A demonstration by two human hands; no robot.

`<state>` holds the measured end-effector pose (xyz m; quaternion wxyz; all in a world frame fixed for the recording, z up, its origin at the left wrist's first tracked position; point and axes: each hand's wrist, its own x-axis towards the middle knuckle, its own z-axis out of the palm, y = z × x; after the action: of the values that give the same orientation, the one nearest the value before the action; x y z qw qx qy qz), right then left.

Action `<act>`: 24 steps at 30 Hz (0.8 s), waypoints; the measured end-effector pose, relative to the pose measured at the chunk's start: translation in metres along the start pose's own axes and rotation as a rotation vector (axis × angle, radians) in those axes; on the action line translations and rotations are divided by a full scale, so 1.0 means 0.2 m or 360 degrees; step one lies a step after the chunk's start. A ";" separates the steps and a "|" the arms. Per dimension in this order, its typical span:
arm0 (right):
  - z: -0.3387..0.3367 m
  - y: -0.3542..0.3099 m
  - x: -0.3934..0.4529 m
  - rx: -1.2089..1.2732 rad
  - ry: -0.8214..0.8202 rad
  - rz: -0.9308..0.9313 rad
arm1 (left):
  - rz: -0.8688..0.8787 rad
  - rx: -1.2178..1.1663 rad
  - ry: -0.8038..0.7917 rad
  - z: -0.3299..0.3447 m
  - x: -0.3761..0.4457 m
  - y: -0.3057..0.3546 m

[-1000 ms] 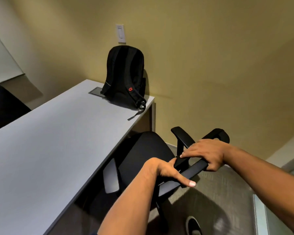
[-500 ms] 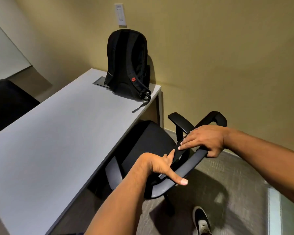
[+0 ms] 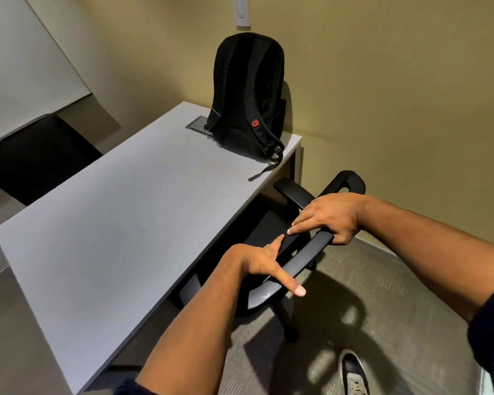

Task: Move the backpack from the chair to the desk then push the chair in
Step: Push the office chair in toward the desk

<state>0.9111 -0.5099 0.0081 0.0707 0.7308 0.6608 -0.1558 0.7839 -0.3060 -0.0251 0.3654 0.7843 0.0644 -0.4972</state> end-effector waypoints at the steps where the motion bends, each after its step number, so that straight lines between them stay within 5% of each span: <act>1: -0.02 0.00 0.04 0.0026 0.0006 -0.0001 | -0.0014 -0.0025 0.0050 -0.01 -0.01 -0.02; 8: -0.07 0.06 0.31 0.0010 0.0030 0.0049 | -0.0002 -0.0025 0.0732 -0.01 -0.08 -0.11; 13: -0.10 0.10 0.50 -0.0046 -0.0021 0.0119 | -0.0332 0.0270 0.1259 0.03 -0.10 -0.06; 24: -0.24 0.08 0.78 -0.0067 -0.0156 0.0253 | -0.0170 0.0241 0.1600 -0.10 -0.18 -0.23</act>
<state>0.9458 -0.3488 0.0017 0.1304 0.7707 0.5997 -0.1715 0.7590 -0.2508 -0.0131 0.2055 0.9464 0.2360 -0.0797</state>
